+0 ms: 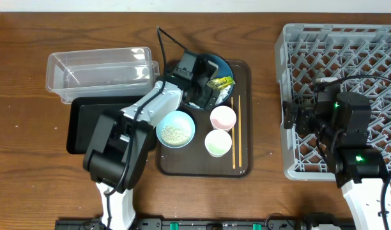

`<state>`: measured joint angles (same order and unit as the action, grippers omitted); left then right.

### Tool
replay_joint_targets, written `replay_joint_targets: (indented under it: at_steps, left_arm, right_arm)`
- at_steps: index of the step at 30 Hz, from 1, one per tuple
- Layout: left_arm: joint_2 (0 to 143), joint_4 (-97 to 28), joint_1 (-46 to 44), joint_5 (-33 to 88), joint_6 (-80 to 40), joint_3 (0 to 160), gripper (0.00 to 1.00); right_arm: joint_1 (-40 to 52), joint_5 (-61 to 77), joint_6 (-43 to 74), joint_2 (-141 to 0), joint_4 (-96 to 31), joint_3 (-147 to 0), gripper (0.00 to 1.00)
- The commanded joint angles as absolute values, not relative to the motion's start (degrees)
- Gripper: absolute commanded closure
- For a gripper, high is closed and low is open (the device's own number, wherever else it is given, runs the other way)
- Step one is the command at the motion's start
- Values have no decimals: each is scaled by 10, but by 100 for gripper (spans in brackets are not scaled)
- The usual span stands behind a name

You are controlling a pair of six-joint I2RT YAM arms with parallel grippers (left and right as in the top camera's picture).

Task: Sort waste into correct bins and load items into the dishwasher rack
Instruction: 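Grasp the yellow wrapper and tissue on the blue plate with left gripper, then carry the wrapper and tissue left and drop into the clear bin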

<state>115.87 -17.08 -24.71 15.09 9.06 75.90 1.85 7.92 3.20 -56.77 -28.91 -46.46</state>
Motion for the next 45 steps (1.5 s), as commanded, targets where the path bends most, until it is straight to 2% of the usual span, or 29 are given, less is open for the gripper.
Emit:
replay_joint_targets:
  at_steps: [1,4,8,9,10,13,14,27,36,40,42,44,45]
  left_arm:
    - [1169,-170,-247,156,99,765,13]
    - [1171,-171,-247,154,99,765,42]
    - [1171,-170,-247,154,98,765,62]
    - [1170,-170,-246,154,98,765,73]
    - [1169,-170,-246,154,98,765,80]
    - [1157,-170,-240,145,90,765,92]
    - [1148,-170,-236,129,77,765,94]
    - [976,-188,-116,104,51,765,94]
    - [980,-184,7,71,51,764,93]
    - [1004,-165,42,63,51,764,79]
    - [1011,-160,54,64,51,764,58]
    - [1011,-158,59,63,51,764,51]
    - [1010,-157,61,64,51,764,44]
  right_arm:
    - [23,82,27,-566,-289,-479,1]
    - [23,82,27,-566,-290,-479,1]
    - [23,82,27,-566,-290,-479,1]
    - [23,82,27,-566,-290,-479,1]
    - [23,82,27,-566,-290,-479,1]
    - [23,82,27,-566,-290,-479,1]
    - [23,82,27,-566,-290,-479,1]
    - [23,82,27,-566,-290,-479,1]
    - [23,82,27,-566,-290,-479,1]
    - [23,82,27,-566,-290,-479,1]
    - [23,82,28,-566,-290,-479,1]
    - [23,82,27,-566,-291,-479,1]
    - [23,82,27,-566,-291,-479,1]
